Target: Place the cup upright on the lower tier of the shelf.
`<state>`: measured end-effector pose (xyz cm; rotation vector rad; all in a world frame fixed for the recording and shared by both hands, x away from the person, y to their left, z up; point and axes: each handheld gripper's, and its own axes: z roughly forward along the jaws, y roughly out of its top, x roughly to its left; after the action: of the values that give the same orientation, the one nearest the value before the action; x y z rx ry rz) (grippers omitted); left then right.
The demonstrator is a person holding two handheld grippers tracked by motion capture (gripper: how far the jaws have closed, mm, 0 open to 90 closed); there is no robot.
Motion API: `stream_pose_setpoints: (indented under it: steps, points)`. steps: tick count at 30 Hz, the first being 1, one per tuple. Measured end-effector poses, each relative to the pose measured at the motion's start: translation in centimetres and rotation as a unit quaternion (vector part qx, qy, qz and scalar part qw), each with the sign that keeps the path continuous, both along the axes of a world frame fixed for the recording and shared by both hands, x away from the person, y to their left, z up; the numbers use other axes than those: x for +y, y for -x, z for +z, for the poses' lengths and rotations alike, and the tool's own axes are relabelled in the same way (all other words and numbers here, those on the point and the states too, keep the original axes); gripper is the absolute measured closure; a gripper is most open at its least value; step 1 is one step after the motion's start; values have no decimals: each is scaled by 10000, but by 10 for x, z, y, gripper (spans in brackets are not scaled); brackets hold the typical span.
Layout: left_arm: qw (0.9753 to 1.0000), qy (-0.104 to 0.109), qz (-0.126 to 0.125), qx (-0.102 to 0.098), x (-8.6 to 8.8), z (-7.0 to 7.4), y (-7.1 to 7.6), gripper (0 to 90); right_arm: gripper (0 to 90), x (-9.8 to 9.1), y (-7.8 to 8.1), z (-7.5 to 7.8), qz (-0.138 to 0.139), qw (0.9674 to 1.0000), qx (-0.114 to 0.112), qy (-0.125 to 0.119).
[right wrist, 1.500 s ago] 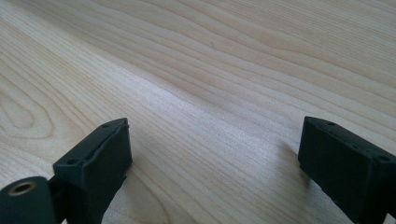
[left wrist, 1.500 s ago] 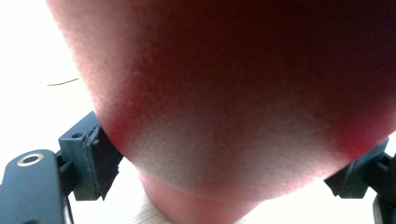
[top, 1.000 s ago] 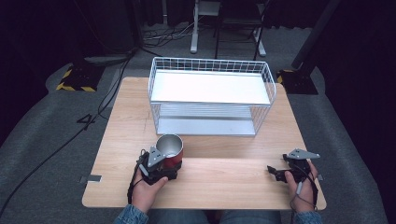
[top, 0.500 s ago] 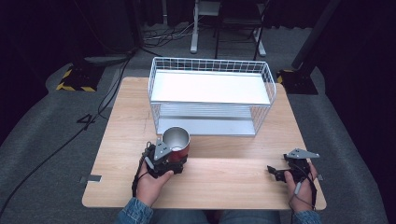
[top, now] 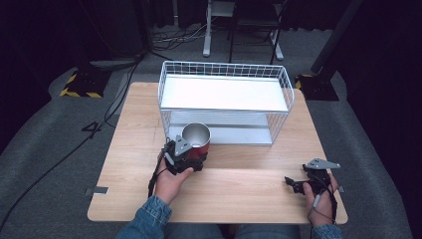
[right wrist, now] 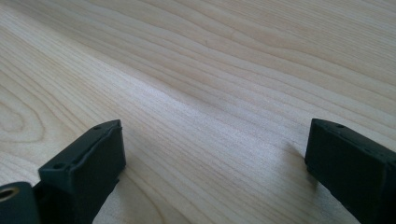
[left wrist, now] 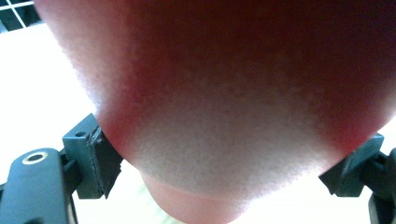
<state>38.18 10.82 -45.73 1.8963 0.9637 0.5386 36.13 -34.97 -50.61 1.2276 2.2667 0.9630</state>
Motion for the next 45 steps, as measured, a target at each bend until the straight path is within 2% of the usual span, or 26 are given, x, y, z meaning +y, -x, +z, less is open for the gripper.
stream_pose_setpoints:
  steps: [11,14,16,20,23,26,31,36,45]
  points:
    - [9999,125,57,42,-13,-2,-29,157,52,1,1,0,33,10000,-46,33]
    - [9998,129,58,115,-15,-4,-36,157,52,1,1,0,58,10000,-54,54]
    - [9999,77,66,74,-18,-4,-41,157,52,2,1,0,62,10000,-59,51]
    - [9999,106,61,-1,-25,-3,-51,157,52,2,1,0,57,9999,-70,59]
    - [9998,78,106,-134,-29,-1,-56,157,52,2,1,0,60,10000,-60,51]
    - [9994,156,184,-236,-33,-2,-60,157,52,2,1,0,61,10000,-59,52]
    - [9996,110,178,-208,-39,-5,-68,157,52,2,1,0,63,10000,-58,51]
    - [9993,203,200,-251,-53,-8,-80,157,52,2,1,0,58,9999,-70,60]
    - [9990,175,228,-350,-66,-10,-98,156,52,2,2,0,70,9999,-86,69]
